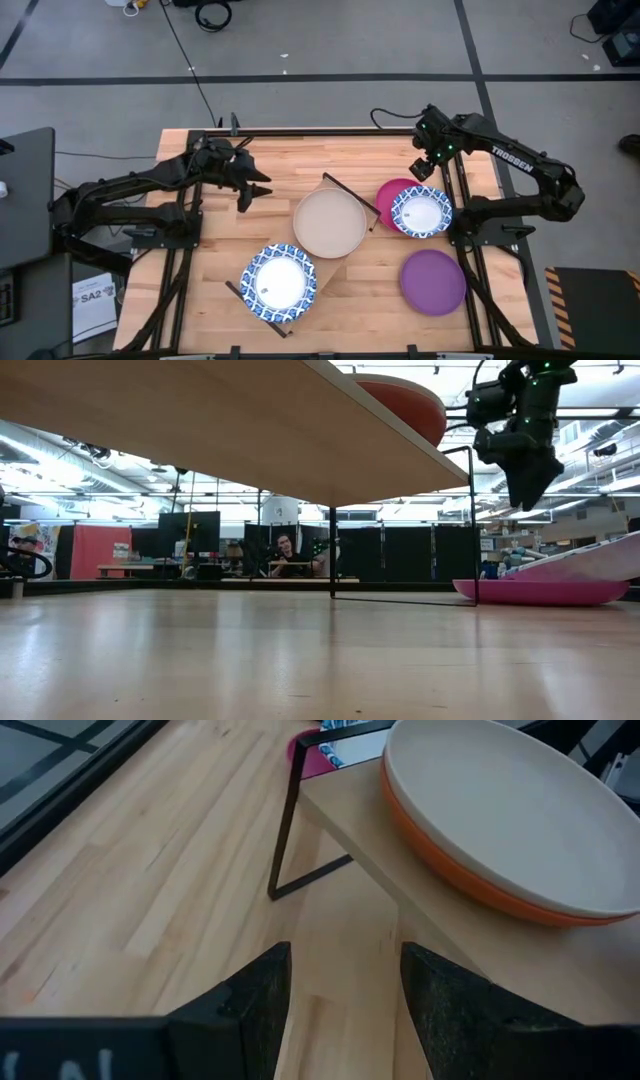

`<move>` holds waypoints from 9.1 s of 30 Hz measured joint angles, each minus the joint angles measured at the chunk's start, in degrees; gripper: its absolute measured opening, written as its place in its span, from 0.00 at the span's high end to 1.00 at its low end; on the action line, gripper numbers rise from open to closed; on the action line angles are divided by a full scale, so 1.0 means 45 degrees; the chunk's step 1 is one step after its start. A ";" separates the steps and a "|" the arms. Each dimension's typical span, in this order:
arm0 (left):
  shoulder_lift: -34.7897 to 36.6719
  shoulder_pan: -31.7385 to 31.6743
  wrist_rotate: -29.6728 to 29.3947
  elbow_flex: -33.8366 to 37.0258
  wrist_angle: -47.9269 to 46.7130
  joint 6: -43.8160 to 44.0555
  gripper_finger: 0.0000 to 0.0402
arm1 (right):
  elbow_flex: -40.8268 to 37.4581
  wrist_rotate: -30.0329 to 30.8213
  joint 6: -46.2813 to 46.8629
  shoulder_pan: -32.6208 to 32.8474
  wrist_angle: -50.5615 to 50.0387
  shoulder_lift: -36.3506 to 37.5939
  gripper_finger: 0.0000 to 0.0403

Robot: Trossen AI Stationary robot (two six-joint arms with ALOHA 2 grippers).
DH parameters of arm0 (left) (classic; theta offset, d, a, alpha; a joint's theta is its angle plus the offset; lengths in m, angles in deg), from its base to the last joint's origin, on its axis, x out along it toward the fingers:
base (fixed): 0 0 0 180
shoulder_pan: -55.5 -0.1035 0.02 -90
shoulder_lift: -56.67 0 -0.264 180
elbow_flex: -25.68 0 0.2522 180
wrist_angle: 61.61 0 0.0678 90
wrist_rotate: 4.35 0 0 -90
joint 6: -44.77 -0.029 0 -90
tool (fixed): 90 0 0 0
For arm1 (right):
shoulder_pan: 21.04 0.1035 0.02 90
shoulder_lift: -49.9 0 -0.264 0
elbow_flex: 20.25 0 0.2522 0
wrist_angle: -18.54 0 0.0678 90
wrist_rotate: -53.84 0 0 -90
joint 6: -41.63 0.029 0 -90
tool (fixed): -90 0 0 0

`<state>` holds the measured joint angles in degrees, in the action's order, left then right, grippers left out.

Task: Place and stack plates onto a shelf
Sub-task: Stack the white blue patterned plate on top of the white blue patterned plate on the shelf

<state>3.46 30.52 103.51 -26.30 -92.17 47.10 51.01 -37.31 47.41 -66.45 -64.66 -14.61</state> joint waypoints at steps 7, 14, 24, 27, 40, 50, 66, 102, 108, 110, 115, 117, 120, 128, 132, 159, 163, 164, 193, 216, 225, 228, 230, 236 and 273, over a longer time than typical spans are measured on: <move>0.0000 0.0000 0.0000 0.0000 0.0123 -0.0010 0.51 | -0.1441 -0.0034 0.0000 0.0000 0.0052 0.0000 0.37; 0.0000 0.0005 0.0000 0.0000 0.0142 -0.0005 0.51 | -0.2182 0.0014 0.0000 0.0000 0.0287 0.0000 0.37; -0.0005 0.0005 0.0000 0.0000 0.0145 -0.0005 0.51 | -0.3411 0.0615 0.0347 0.0000 0.0873 -0.0005 0.37; -0.0005 0.0005 0.0000 0.0000 0.0147 -0.0005 0.51 | -0.3595 0.0602 0.0565 0.0000 0.0944 -0.0010 0.37; -0.0005 0.0024 0.0000 0.0000 0.0146 0.0000 0.51 | -0.3600 0.0588 0.0581 0.0000 0.0966 -0.0010 0.37; -0.0005 0.0019 0.0000 0.0000 0.0142 0.0000 0.51 | -0.3709 0.0583 0.0680 0.0000 0.1044 -0.0545 0.37; -0.0005 0.0019 0.0000 0.0004 0.0142 -0.0004 0.51 | -0.3706 -0.0016 0.0432 0.0024 0.1071 -0.2419 0.43; -0.0005 0.0019 0.0000 0.0005 0.0138 -0.0005 0.51 | -0.1160 0.0428 0.0446 0.0024 -0.0842 -0.2414 0.97; -0.0005 0.0019 0.0000 0.0005 0.0137 -0.0005 0.51 | 0.0369 0.0492 0.0452 0.0024 -0.1793 -0.2414 0.97; -0.0005 0.0015 0.0000 0.0005 0.0138 -0.0005 0.51 | 0.0949 0.0845 0.0450 0.0024 -0.2103 -0.2414 0.97; -0.0005 0.0015 0.0000 0.0005 0.0137 -0.0005 0.51 | 0.2513 0.1848 0.0447 0.0005 -0.2718 -0.2416 0.98; -0.0005 0.0015 0.0000 0.0005 0.0137 -0.0005 0.51 | 0.3228 0.2045 0.0447 0.0000 -0.2801 -0.2414 0.98; -0.0009 0.0015 0.0000 0.0005 0.0138 -0.0005 0.51 | 0.4333 0.2050 0.0447 -0.0010 -0.2819 -0.2414 0.97; -0.0009 0.0015 0.0000 0.0005 0.0138 -0.0005 0.51 | 0.7201 0.2030 0.1311 0.0048 -0.2514 -0.2414 0.97; -0.0009 0.0015 0.0000 0.0005 0.0142 -0.0009 0.51 | 0.8190 0.1958 0.1981 0.0414 -0.2052 -0.2409 0.97; 0.0019 0.0000 -0.0010 0.0005 0.0136 -0.0015 0.51 | 0.8665 -0.1944 0.6245 0.7348 0.4889 -0.4768 0.97; 0.0019 0.0000 -0.0010 0.0005 0.0137 -0.0015 0.51 | 0.8665 -0.2583 0.6836 0.8325 0.6327 -0.5536 0.97; 0.0019 0.0000 -0.0010 0.0005 0.0137 -0.0015 0.51 | 0.8665 -0.2704 0.6959 0.8552 0.6662 -0.5733 0.97; 0.0034 0.0010 -0.0010 0.0005 0.0137 -0.0010 0.51 | 0.8627 -0.2923 0.7825 1.1821 0.9503 -0.8582 0.97; 0.0034 0.0010 -0.0010 0.0005 0.0142 -0.0004 0.51 | 0.8558 -0.2386 0.7679 1.2016 0.9508 -0.8582 0.97; 0.0034 0.0010 -0.0010 0.0005 0.0141 -0.0005 0.51 | 0.8558 -0.2419 0.7674 1.2016 0.9508 -0.8582 0.92; 0.0034 0.0010 -0.0010 0.0005 0.0137 -0.0005 0.51 | 0.8558 -0.2424 0.7674 1.2016 0.9508 -0.8582 0.89; 0.0034 0.0010 -0.0010 0.0005 0.0137 -0.0009 0.51 | 0.8558 -0.2424 0.7674 1.2016 0.9508 -0.8582 0.87; 0.0034 0.0010 -0.0010 0.0005 0.0138 -0.0005 0.51 | 0.8558 -0.2386 0.7674 1.2016 0.9508 -0.8582 0.78; 0.0034 0.0005 -0.0010 0.0005 0.0137 -0.0010 0.51 | 0.7888 -0.0812 0.4092 1.1924 0.9788 -0.8597 0.64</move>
<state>3.61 30.55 103.47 -26.28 -91.55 47.05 86.51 -40.96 65.82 -12.79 -20.61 -53.30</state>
